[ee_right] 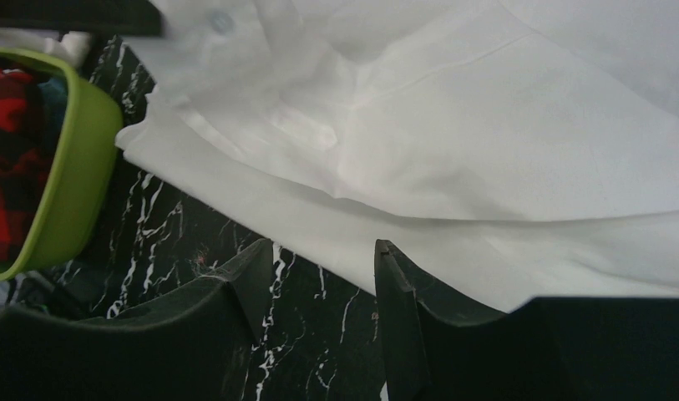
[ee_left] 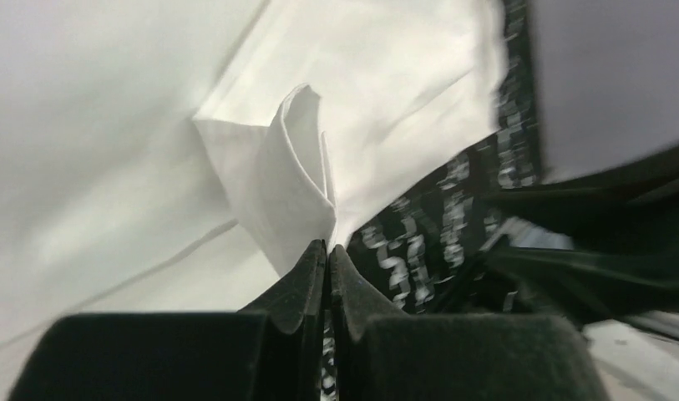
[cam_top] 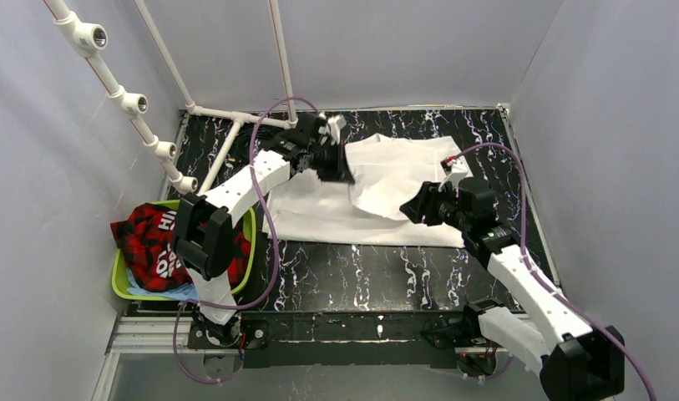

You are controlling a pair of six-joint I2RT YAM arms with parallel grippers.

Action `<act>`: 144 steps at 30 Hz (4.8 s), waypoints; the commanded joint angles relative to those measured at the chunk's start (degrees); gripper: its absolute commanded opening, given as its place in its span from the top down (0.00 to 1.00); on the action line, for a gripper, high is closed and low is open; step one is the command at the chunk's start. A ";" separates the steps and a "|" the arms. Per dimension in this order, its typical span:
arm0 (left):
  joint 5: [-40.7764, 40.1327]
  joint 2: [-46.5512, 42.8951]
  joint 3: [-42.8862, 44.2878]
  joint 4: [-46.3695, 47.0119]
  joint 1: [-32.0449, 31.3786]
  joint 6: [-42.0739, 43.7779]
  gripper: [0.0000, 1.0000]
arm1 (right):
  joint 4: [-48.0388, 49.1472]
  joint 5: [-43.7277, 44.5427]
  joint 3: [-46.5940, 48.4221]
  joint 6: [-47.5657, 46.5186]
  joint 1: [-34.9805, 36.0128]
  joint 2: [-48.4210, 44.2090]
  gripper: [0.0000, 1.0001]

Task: Set up the pet bed

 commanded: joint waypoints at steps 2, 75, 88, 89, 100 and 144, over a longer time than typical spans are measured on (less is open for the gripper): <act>-6.95 -3.32 -11.13 -9.08 3.60 11.88 1.00 | -8.04 3.94 -3.91 5.32 -0.13 -6.08 0.41; -15.92 1.16 -14.97 -4.98 10.75 -1.33 1.00 | 13.39 -0.50 16.02 4.40 -4.10 35.46 0.62; -32.24 -2.78 -15.80 -7.44 10.83 0.55 1.00 | 11.53 7.06 21.27 8.84 -3.35 49.05 0.65; -33.16 -3.04 -16.35 -7.44 10.92 0.08 1.00 | 11.31 9.71 20.96 9.09 -3.23 48.98 0.66; -38.80 -1.51 -13.94 -11.84 11.07 -0.51 0.38 | 8.48 14.73 18.48 9.98 -1.86 40.61 0.58; -21.68 -23.27 -27.49 -17.57 5.15 -2.51 0.24 | -35.76 15.75 33.19 6.08 10.36 31.73 0.23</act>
